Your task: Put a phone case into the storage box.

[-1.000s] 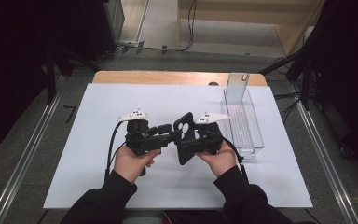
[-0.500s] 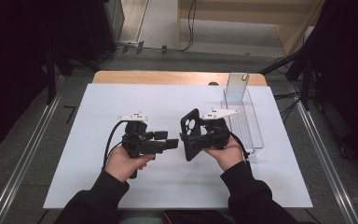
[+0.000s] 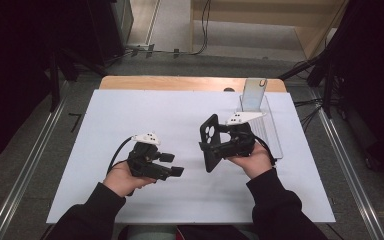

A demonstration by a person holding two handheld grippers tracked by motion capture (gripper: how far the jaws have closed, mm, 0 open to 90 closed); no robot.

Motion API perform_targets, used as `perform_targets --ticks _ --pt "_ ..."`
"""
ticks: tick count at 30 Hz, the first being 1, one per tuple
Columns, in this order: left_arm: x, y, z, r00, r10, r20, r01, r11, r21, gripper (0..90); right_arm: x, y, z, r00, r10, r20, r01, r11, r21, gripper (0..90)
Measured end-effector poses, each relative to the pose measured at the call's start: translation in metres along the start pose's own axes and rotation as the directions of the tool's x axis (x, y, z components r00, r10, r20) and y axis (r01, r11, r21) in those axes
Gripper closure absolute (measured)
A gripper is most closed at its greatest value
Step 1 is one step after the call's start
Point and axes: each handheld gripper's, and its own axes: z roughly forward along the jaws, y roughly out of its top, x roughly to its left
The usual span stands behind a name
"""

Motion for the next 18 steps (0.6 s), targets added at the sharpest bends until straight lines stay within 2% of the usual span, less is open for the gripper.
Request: perform_targets --ticks 3,10,15,18 --pt "0.001 -0.006 -0.002 0.9994 0.029 -0.018 -0.029 0.9994 0.018 32.9 0.001 0.001 -0.004 0.9998 -0.017 -0.004 0.017 1.0 0.008 11.5" --pt "0.006 -0.016 -0.005 0.9998 0.017 -0.011 -0.017 0.9998 0.012 32.9 0.003 0.004 -0.011 0.9986 -0.026 -0.047 0.027 0.999 0.026 11.5" --pt "0.009 -0.025 -0.007 0.9997 0.012 -0.022 -0.011 0.9997 0.023 32.9 0.004 0.006 -0.02 0.9963 -0.067 -0.053 0.068 0.997 0.026 11.5" --pt "0.01 -0.03 -0.01 0.9995 0.013 -0.028 -0.012 0.9997 0.023 32.9 0.002 0.007 -0.026 0.9962 -0.062 -0.06 0.064 0.998 0.024 11.5"
